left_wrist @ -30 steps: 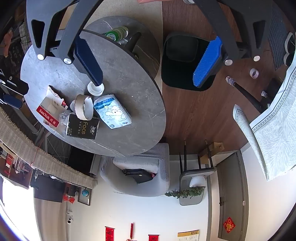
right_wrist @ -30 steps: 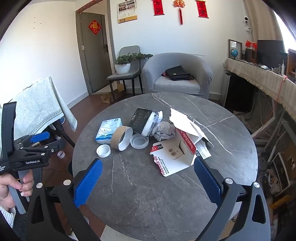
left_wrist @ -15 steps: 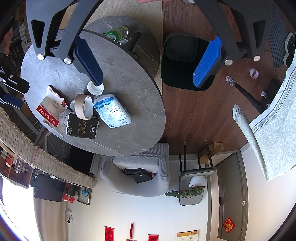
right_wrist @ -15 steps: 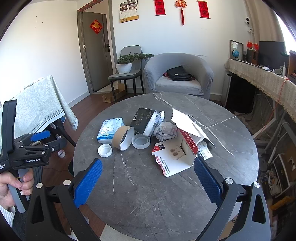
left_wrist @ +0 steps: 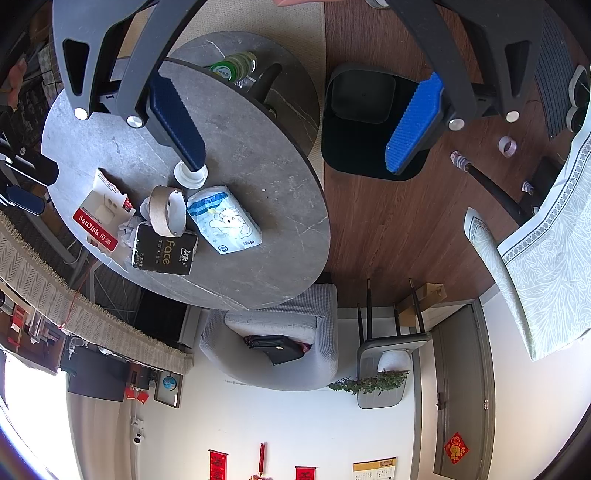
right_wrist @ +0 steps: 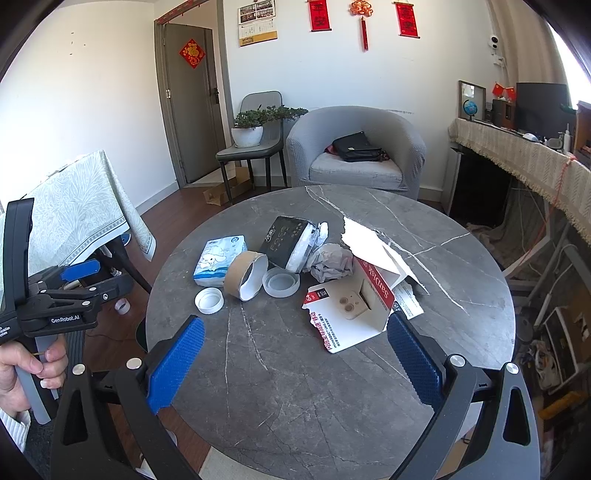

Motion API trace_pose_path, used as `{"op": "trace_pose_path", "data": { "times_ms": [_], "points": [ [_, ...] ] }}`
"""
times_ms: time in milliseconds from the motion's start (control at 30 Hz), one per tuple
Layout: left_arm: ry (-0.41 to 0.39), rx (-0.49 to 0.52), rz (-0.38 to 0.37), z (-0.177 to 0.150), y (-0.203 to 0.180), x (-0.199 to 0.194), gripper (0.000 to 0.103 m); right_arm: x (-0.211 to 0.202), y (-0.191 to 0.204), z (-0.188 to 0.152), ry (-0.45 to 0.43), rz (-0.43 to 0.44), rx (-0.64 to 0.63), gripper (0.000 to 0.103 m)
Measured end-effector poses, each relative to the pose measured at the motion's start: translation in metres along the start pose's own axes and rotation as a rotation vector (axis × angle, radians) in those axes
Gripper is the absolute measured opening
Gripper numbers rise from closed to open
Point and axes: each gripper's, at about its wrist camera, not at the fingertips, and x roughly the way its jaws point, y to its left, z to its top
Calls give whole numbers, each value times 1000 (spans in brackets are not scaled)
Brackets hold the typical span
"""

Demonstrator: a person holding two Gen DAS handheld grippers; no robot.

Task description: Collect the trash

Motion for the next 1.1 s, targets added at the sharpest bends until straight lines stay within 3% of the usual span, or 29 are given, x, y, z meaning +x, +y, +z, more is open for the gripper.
{"op": "trace_pose_path", "data": {
  "times_ms": [1100],
  "points": [
    [-1, -2, -2, 7, -2, -4, 100, 0, -1, 0, -3, -3, -2, 100]
  ]
}}
